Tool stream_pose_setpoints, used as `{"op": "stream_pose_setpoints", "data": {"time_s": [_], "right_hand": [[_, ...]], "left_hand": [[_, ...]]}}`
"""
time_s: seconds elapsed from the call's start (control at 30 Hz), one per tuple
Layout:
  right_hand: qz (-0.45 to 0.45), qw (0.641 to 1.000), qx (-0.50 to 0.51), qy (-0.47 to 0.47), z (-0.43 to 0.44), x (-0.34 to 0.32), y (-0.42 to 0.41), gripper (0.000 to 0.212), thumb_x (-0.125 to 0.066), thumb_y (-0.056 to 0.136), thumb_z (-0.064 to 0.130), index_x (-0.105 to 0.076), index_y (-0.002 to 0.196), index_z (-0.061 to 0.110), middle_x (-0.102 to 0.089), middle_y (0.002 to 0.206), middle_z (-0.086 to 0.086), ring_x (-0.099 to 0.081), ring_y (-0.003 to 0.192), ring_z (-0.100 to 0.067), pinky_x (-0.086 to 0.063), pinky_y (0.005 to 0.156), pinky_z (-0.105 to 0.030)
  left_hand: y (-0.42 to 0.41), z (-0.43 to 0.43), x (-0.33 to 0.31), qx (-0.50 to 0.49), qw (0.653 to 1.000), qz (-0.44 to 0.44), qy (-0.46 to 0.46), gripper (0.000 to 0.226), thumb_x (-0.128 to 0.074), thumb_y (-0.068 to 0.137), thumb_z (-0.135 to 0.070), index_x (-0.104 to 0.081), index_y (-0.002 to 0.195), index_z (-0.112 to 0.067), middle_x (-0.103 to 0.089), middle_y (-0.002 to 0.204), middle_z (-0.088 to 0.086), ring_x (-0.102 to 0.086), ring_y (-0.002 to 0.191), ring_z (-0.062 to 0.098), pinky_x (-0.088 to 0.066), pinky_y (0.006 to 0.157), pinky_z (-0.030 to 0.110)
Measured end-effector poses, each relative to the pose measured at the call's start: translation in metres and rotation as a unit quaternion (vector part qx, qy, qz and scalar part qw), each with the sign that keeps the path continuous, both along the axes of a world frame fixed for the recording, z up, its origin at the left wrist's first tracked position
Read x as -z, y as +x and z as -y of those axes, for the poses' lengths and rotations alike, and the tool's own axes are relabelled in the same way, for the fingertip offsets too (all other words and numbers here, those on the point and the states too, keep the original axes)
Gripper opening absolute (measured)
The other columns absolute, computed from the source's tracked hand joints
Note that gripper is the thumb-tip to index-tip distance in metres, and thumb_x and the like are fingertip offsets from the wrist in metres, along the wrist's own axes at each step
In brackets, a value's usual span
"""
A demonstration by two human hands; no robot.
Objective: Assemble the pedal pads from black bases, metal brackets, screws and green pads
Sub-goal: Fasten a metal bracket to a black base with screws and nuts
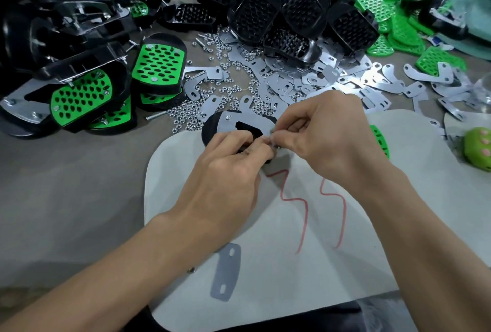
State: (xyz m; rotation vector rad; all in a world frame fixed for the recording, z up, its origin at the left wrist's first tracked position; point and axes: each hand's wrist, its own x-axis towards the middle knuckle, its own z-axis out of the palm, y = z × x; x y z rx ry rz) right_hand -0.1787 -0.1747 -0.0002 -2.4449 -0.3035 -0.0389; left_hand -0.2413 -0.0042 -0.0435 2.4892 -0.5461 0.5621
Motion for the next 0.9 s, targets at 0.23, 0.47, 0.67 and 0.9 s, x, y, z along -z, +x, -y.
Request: {"op": "stream_pose_setpoints", "data": {"time_s": [0.23, 0.47, 0.67, 0.9], "right_hand": [[0.002, 0.999, 0.011, 0.052, 0.008, 0.003, -0.001, 0.029, -0.07, 0.086, 0.037, -0.073, 0.073, 0.011, -0.056, 0.055, -0.006, -0.046, 0.05, -0.014, -0.041, 0.05, -0.025], [-0.002, 0.999, 0.0, 0.054, 0.005, 0.0, -0.018, 0.02, -0.07, 0.081, 0.013, -0.083, 0.08, 0.029, -0.06, 0.052, 0.023, -0.055, 0.051, 0.001, -0.036, 0.051, -0.005], [0.072, 0.997, 0.009, -0.002, 0.002, -0.008, -0.017, 0.033, -0.066, 0.076, 0.021, -0.044, 0.053, 0.01, -0.035, 0.049, -0.006, -0.025, 0.053, -0.019, -0.03, 0.05, -0.013], [0.014, 0.999, 0.005, 0.03, 0.018, 0.001, -0.023, 0.015, -0.063, 0.073, 0.023, -0.072, 0.061, 0.022, -0.054, 0.051, 0.008, -0.046, 0.051, -0.011, -0.041, 0.054, -0.025]], "left_hand": [[0.002, 0.002, 0.003, -0.001, 1.0, 0.018, -0.009, 0.036, -0.041, 0.084, 0.0, -0.075, 0.097, 0.001, -0.065, 0.077, 0.015, -0.048, 0.089, 0.023, -0.044, 0.08, 0.034], [0.001, 0.001, 0.005, -0.01, 1.0, 0.003, -0.004, 0.034, -0.042, 0.086, -0.001, -0.075, 0.096, -0.001, -0.064, 0.082, 0.016, -0.055, 0.085, 0.029, -0.047, 0.079, 0.039], [0.001, 0.001, 0.004, 0.001, 1.0, 0.001, -0.014, 0.038, -0.037, 0.091, -0.005, -0.075, 0.094, 0.001, -0.069, 0.083, 0.016, -0.05, 0.092, 0.023, -0.046, 0.081, 0.037], [0.002, 0.002, 0.005, -0.001, 0.999, 0.038, -0.016, 0.034, -0.042, 0.089, -0.002, -0.075, 0.093, 0.001, -0.067, 0.082, 0.014, -0.048, 0.088, 0.022, -0.045, 0.079, 0.038]]}}
